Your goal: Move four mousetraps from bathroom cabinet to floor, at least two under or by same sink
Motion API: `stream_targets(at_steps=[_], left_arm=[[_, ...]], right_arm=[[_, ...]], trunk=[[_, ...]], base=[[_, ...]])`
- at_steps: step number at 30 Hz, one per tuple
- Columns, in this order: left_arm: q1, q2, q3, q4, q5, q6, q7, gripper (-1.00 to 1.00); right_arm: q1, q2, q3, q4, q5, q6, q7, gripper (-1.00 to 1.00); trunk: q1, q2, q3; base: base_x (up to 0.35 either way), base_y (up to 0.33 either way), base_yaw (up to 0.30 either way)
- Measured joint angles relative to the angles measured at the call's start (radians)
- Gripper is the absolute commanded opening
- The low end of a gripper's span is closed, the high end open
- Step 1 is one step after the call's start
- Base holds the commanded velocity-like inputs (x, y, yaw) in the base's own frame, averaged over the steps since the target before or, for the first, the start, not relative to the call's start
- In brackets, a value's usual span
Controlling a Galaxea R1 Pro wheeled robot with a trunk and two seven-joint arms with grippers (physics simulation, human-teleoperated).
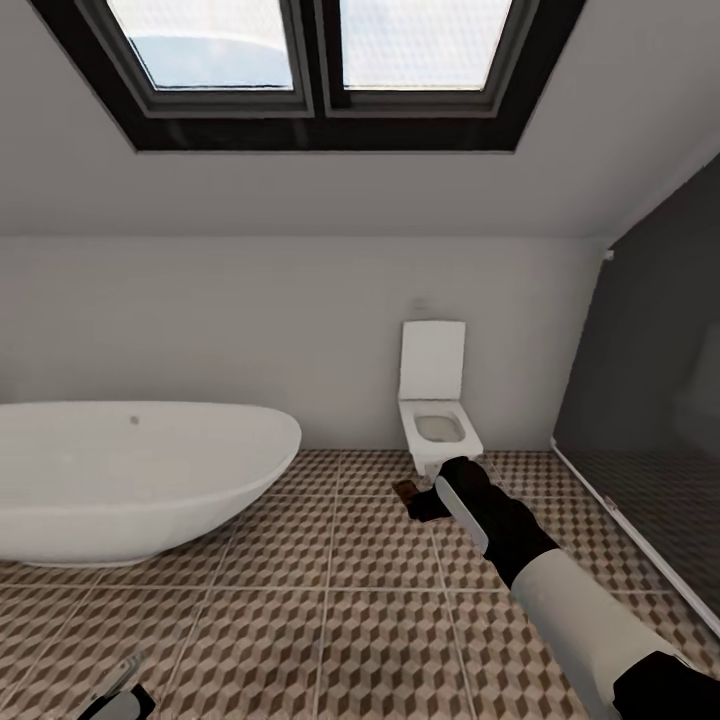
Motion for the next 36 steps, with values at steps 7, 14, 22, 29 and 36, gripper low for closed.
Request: stream_targets(at_steps=[7,14,22,29,36], left_arm=[[0.0,0.001,0.0,0.0,0.0,0.0,0.0,-1.0],[0.0,0.003,0.0,0.0,0.015,0.0,0.0,-1.0],[0.0,0.004,-0.001,0.001,0.032,0.0,0.0,-1.0],[0.0,0.007,0.0,0.004,0.033,-0.002,0.0,-1.0],[0.0,0.013,0.001,0.035,0.037,-0.004,0.0,-1.0]], right_arm=[[0.0,0.0,0.0,0.0,0.0,0.0,0.0,-1.0],[0.0,0.0,0.0,0.0,0.0,0.0,0.0,-1.0],[0.0,0.003,0.001,0.0,-0.002,0.0,0.0,-1.0],[0.0,0.007,0.002,0.0,-0.002,0.0,0.0,-1.0],[0.0,0.008,0.002,0.0,-0.002,0.0,0.0,-1.0]], trunk=[[0.0,0.0,0.0],[0.0,0.0,0.0],[0.0,0.0,0.0],[0.0,0.0,0.0],[0.0,0.0,0.0]], base=[[0.0,0.0,0.293],[0.0,0.0,0.293],[0.0,0.0,0.293],[0.0,0.0,0.293],[0.0,0.0,0.293]])
